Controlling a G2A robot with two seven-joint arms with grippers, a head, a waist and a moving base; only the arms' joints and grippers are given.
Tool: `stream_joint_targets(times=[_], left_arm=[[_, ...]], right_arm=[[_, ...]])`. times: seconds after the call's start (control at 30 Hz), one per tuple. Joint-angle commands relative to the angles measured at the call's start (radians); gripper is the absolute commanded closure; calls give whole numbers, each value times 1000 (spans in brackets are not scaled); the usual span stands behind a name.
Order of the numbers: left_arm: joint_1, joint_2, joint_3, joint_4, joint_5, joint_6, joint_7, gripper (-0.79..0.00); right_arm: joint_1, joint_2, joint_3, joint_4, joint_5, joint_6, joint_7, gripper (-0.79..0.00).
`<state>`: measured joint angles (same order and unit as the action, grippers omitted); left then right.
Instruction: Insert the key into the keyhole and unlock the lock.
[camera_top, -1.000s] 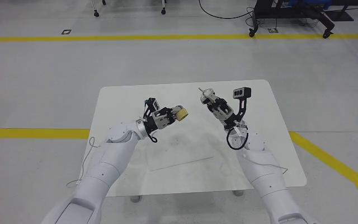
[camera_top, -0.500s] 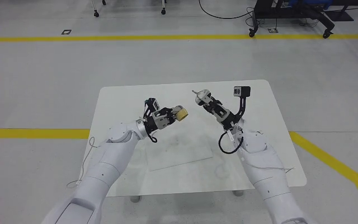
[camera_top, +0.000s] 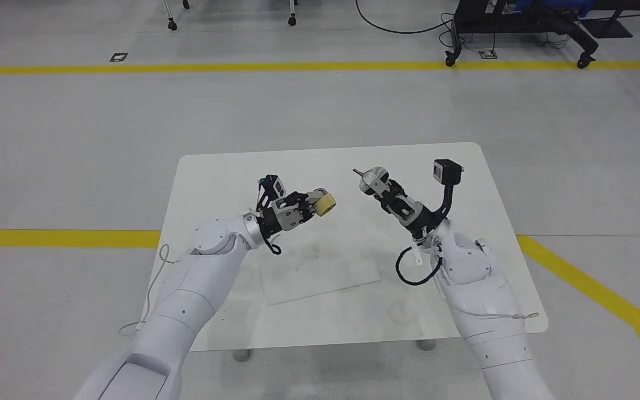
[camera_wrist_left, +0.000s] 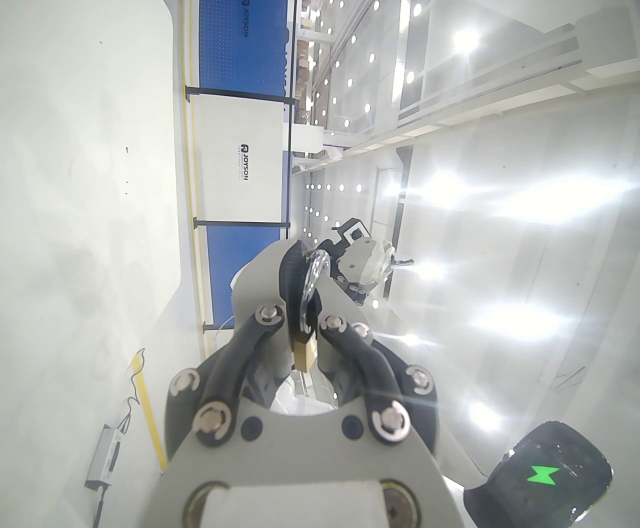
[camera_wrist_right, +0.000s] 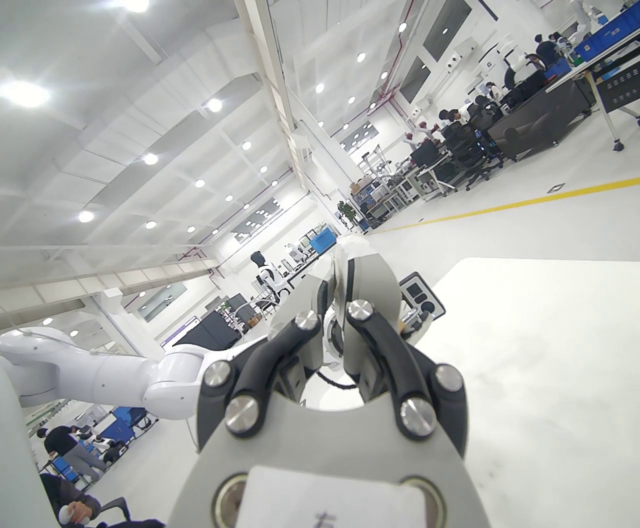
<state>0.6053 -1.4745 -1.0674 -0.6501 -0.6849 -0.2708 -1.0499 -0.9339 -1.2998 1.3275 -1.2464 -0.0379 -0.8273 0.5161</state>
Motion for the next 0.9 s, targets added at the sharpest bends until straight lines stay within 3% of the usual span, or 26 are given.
stream_joint_targets(times=[0.0,0.2,0.4,0.57,0.7,0.87], left_arm=[[16,-1,2,-25,-9,36,18,0],[-2,6,11,-77,19,312,41,0],[-59,39,10,-132,138,604,-17,0],[-102,60,30,-181,254,813,-14,0],[-128,63,38,-203,267,870,-18,0],[-137,54,31,-182,207,839,0,0]], right_arm=[[0,0,0,0,0,0,0,0],[1,12,27,-15,-87,-23,8,0],[17,43,74,-53,-299,-185,105,0],[-9,68,69,-168,-495,-185,123,0],[-24,84,39,-206,-602,-185,70,0],[-3,93,4,-165,-619,-185,11,0]])
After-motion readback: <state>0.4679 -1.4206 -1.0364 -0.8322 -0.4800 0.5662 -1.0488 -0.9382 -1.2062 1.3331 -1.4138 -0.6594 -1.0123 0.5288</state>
